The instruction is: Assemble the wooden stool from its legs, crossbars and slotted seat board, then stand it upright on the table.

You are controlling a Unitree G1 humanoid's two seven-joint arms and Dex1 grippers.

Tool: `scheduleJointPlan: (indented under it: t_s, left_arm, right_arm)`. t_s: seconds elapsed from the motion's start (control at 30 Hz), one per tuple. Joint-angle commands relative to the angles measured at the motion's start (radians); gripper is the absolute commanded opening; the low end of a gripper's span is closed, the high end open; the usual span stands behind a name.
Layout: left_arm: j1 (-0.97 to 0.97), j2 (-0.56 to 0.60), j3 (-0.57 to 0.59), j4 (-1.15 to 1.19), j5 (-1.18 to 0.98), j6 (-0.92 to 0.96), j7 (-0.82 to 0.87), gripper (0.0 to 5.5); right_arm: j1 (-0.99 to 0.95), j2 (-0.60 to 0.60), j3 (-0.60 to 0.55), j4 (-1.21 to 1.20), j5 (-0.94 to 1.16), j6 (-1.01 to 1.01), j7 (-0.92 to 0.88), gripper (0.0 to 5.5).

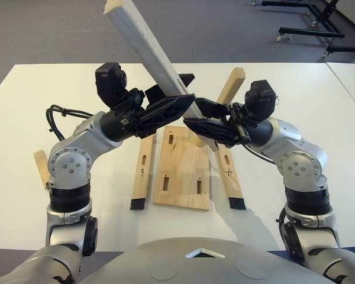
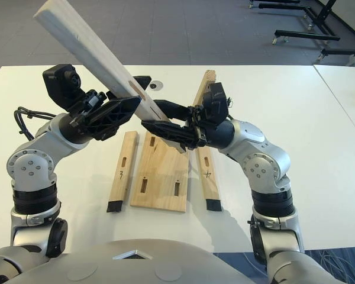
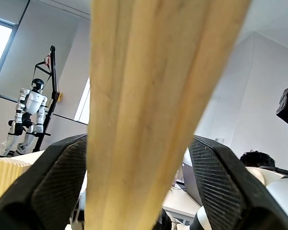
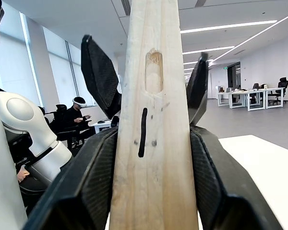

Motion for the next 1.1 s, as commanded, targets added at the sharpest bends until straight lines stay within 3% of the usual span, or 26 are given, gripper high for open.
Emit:
scheduleJointPlan:
  t_s: [0.03, 0.13, 0.43, 1.0, 1.1]
  left_arm:
    - [0.002, -0.006, -0.011, 0.001, 0.014, -0.010, 0.006, 3.51]
    - [0.003, -0.006, -0.011, -0.004, 0.010, -0.009, 0.007, 3.51]
    - [-0.007, -0.025, -0.013, 0.008, 0.038, -0.037, 0.025, 2.22]
    - [0.025, -0.040, -0.019, 0.035, 0.096, -0.077, -0.022, 2.19]
    - [0.031, -0.039, -0.020, 0.034, 0.102, -0.081, -0.023, 2.07]
  right_arm:
    - [0.005, 0.011, -0.001, -0.003, 0.000, 0.002, -0.006, 2.02]
    - [-0.004, 0.022, -0.014, 0.002, 0.012, 0.004, -0.021, 2.02]
    - [-0.015, 0.012, -0.018, 0.016, -0.007, -0.001, -0.030, 2.02]
    - [-0.002, 0.014, -0.040, 0.017, -0.036, -0.044, -0.009, 2.02]
    - [0.005, -0.009, -0.048, 0.016, -0.013, -0.014, 0.009, 2.76]
